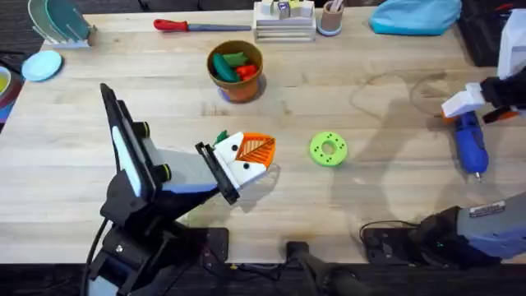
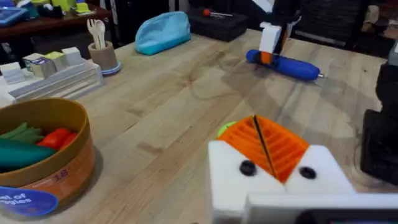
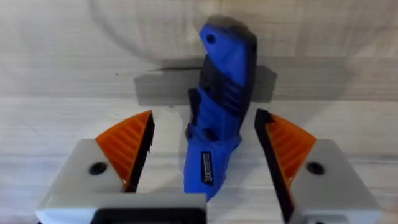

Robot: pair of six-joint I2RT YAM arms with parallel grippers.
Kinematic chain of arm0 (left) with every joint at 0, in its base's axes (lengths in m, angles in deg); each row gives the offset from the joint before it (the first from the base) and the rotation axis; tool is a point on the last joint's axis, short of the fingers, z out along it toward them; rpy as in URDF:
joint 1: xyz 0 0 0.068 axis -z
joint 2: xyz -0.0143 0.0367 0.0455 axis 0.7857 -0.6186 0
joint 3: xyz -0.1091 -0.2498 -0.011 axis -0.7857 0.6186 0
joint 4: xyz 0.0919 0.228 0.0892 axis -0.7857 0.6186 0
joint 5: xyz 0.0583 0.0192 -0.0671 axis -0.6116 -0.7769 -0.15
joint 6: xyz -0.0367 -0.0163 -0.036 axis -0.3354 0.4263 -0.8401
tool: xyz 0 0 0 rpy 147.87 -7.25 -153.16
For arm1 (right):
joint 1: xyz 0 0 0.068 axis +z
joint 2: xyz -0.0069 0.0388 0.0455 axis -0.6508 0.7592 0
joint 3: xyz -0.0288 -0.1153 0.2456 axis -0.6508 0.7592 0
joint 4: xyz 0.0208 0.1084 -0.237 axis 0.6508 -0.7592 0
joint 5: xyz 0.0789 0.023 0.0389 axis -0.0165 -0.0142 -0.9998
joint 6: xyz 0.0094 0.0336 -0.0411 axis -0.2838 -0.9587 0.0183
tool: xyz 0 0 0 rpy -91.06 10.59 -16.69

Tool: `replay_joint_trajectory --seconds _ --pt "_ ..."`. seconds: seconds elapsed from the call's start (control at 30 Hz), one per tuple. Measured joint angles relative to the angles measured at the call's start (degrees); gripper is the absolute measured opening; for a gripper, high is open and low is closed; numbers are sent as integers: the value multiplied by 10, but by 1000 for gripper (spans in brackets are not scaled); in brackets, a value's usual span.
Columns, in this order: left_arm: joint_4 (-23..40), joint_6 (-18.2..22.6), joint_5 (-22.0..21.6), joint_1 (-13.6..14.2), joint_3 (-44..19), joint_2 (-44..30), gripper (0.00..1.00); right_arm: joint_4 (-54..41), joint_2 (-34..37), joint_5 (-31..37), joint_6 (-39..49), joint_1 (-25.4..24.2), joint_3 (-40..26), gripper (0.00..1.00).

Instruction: Pick up the gripper from the table and insert it into the empty holder that is missing its gripper. Then pick up a screw, insert it into the mounting hole, and use the screwdriver to tighten it. Finally, clean up the table by picking up the vegetable and placing it into the bucket.

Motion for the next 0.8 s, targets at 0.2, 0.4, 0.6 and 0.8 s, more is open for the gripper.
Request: replay_joint_trajectory --seconds 0.2,0.4,0.6,0.8 --pt "0 0 0 0 0 0 7 18 20 0 4 0 0 991" --pt "0 0 0 0 0 0 7 18 49 2 6 0 0 991" --pt "0 0 0 0 0 0 7 25 59 6 12 -3 0 991" --pt "0 0 0 0 0 0 7 30 63 9 12 -3 -1 991"
